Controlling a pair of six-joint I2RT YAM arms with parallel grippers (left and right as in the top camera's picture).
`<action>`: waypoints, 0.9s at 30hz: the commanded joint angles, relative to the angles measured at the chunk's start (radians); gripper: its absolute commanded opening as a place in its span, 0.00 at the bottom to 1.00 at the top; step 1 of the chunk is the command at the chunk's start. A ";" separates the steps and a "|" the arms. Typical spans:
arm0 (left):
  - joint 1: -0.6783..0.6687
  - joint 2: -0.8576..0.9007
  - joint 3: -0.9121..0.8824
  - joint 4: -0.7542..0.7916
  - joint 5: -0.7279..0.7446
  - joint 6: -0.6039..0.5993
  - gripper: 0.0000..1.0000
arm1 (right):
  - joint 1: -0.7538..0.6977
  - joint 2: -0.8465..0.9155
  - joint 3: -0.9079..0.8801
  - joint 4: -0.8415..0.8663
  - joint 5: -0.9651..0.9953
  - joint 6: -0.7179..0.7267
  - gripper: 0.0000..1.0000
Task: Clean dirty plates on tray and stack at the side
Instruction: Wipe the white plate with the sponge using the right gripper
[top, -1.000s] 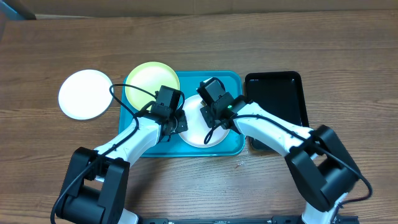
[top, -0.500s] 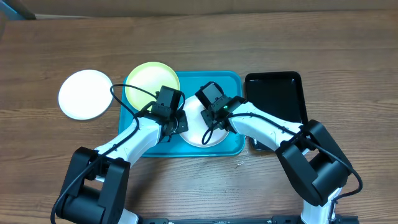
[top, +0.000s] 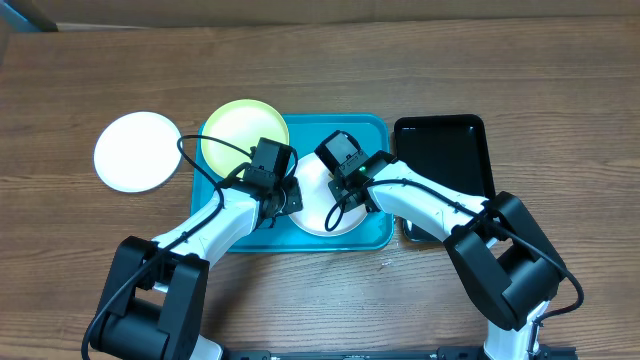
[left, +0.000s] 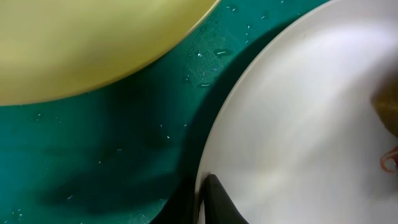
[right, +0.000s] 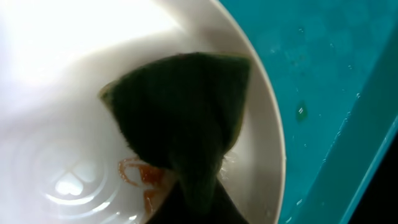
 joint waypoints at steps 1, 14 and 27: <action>0.000 0.008 -0.005 -0.006 -0.011 0.005 0.08 | -0.003 0.023 -0.007 0.001 -0.061 0.000 0.04; 0.000 0.008 -0.005 -0.006 -0.011 0.005 0.08 | -0.004 0.030 -0.011 0.010 -0.407 0.003 0.04; 0.000 0.008 -0.005 -0.005 -0.011 0.005 0.09 | -0.222 -0.090 0.271 -0.171 -0.681 -0.002 0.04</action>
